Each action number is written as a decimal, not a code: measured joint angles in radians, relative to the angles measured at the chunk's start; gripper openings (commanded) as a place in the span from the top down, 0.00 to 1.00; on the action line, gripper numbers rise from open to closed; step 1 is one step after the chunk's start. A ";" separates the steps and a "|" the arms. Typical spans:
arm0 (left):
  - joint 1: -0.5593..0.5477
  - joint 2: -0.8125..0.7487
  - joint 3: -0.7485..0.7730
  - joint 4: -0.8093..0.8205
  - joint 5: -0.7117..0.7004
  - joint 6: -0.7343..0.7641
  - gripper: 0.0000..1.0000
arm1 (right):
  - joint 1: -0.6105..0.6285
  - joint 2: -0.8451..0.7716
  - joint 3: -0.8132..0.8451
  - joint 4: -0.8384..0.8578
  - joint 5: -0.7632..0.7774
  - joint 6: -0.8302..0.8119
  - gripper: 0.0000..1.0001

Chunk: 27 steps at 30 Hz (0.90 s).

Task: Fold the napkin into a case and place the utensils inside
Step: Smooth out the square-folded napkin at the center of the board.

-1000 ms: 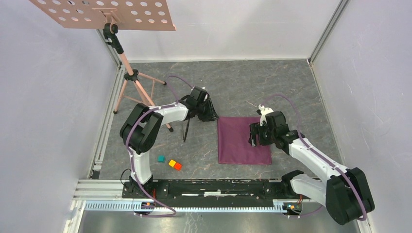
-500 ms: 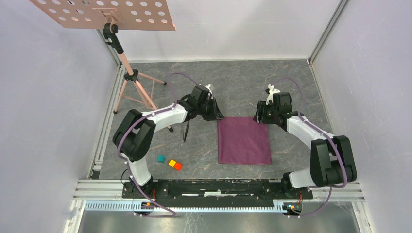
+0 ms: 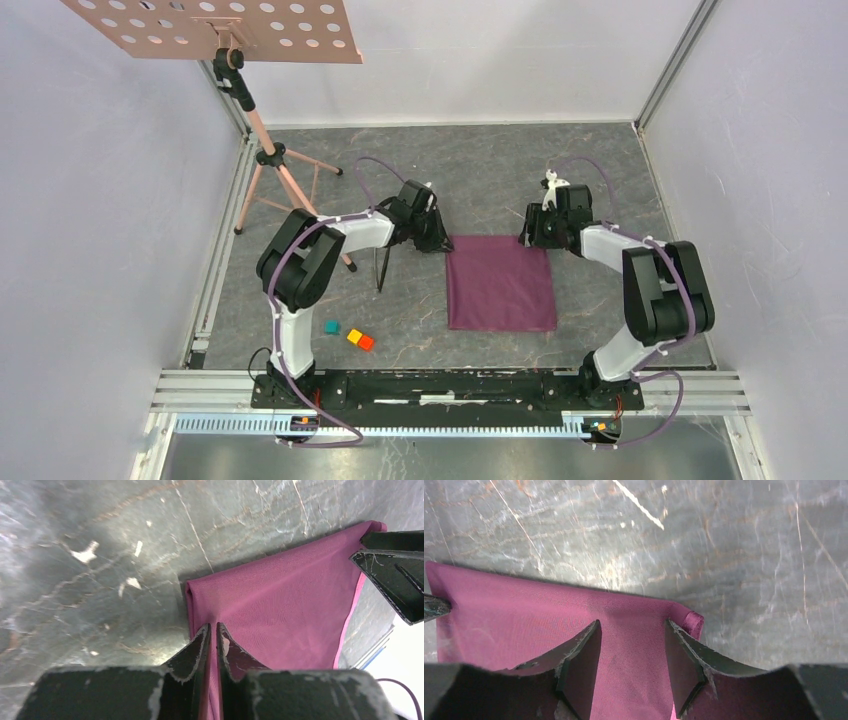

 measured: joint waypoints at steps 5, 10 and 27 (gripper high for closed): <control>0.021 0.003 0.004 0.004 -0.013 0.010 0.84 | 0.001 0.079 0.065 0.052 -0.041 -0.042 0.41; 0.023 -0.046 -0.023 -0.034 -0.055 0.044 0.66 | 0.016 0.093 0.130 -0.017 -0.055 -0.087 0.30; -0.183 -0.449 -0.378 -0.037 0.022 -0.025 0.41 | -0.083 -0.715 -0.207 -0.484 0.097 0.102 0.41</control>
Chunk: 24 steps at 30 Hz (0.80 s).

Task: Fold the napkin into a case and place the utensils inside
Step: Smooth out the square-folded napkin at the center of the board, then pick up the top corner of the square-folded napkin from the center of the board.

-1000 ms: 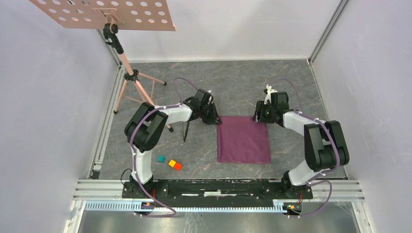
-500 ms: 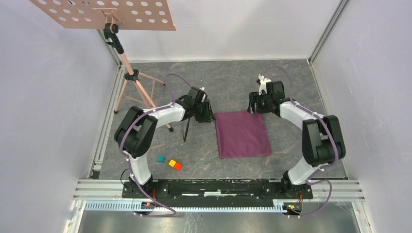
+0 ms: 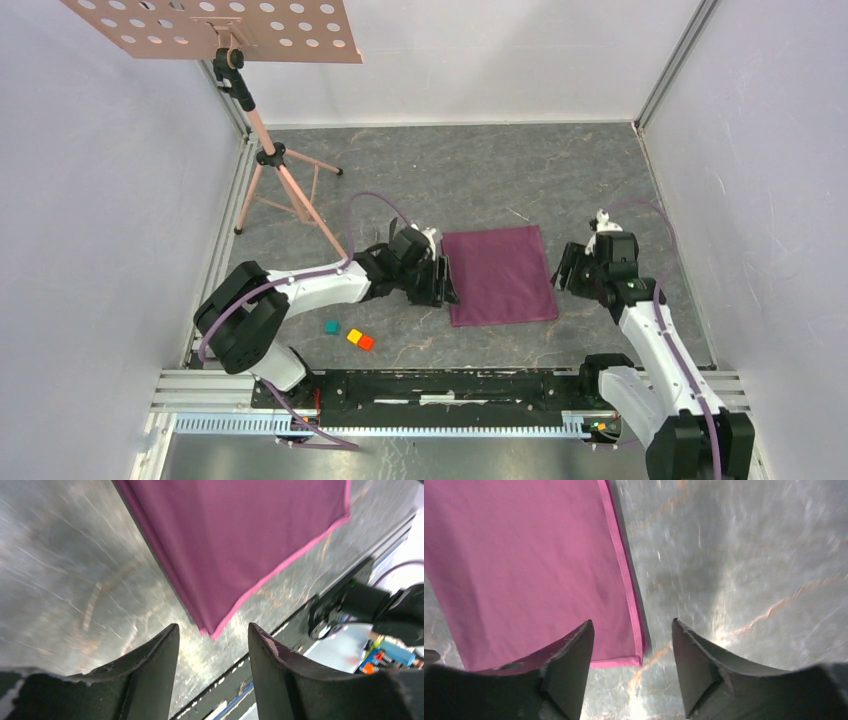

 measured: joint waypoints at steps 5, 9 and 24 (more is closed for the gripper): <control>-0.090 -0.008 -0.070 0.020 -0.030 -0.056 0.44 | 0.000 -0.094 -0.128 -0.069 -0.014 0.057 0.54; -0.093 -0.009 -0.089 0.039 -0.058 -0.083 0.45 | 0.000 -0.062 -0.148 -0.077 -0.031 0.059 0.58; -0.094 -0.001 -0.089 0.074 -0.078 -0.084 0.39 | 0.000 -0.066 -0.220 -0.066 -0.113 0.060 0.70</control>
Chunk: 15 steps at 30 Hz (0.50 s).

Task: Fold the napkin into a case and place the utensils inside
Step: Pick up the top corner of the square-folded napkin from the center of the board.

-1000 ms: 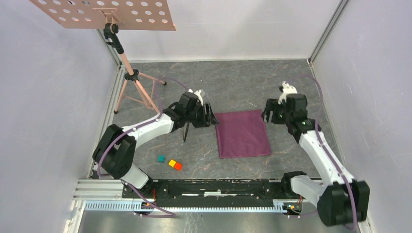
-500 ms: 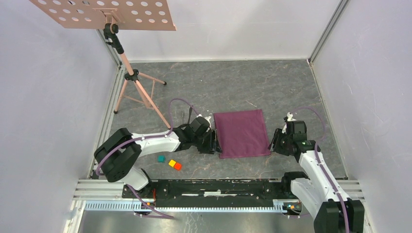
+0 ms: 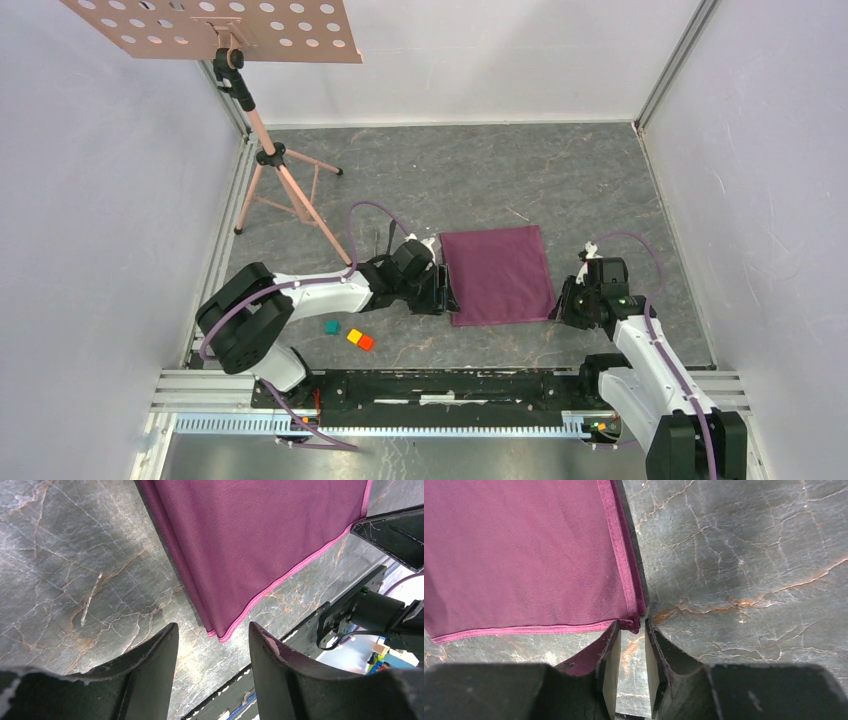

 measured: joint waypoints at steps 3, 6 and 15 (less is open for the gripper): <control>0.000 0.010 0.001 0.001 0.000 0.000 0.39 | 0.000 0.000 0.000 0.001 0.000 0.000 0.67; 0.000 0.013 0.001 0.000 0.000 0.000 0.39 | 0.000 0.000 0.003 -0.004 0.001 -0.003 0.66; -0.002 0.013 0.001 0.002 0.000 0.000 0.39 | 0.000 0.000 0.023 -0.008 0.000 -0.014 0.70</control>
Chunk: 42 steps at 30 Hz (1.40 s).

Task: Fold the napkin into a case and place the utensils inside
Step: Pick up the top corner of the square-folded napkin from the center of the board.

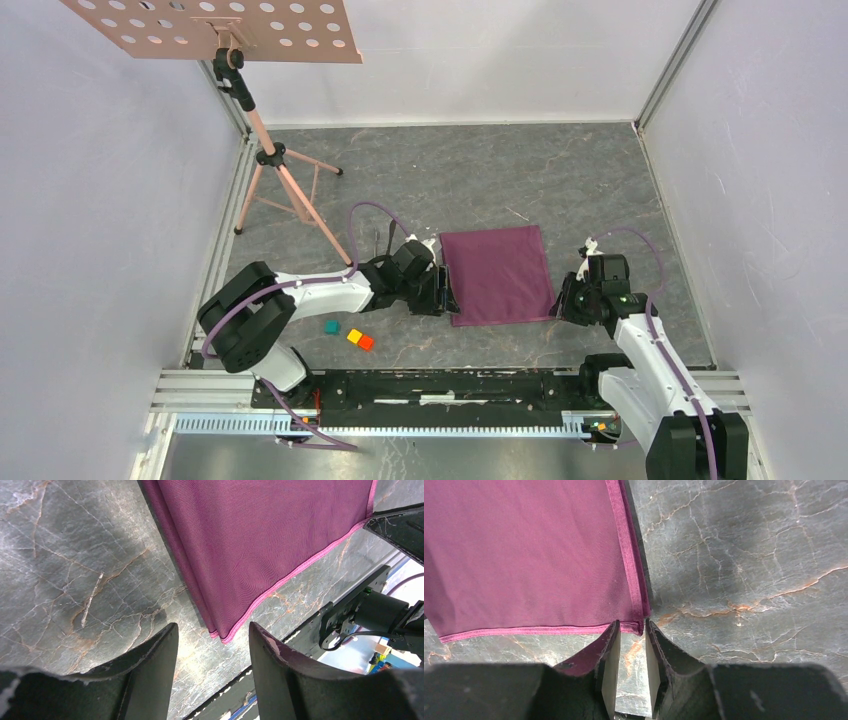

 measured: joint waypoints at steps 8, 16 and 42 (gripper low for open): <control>0.000 0.001 0.000 0.005 0.000 0.000 0.39 | 0.000 0.018 0.006 0.007 -0.003 -0.006 0.72; 0.000 0.006 0.000 0.023 0.000 0.000 0.40 | 0.000 0.021 0.006 0.016 -0.008 -0.006 0.82; -0.009 0.017 -0.021 0.043 0.001 0.000 0.49 | 0.002 0.047 0.014 0.147 -0.237 -0.020 1.00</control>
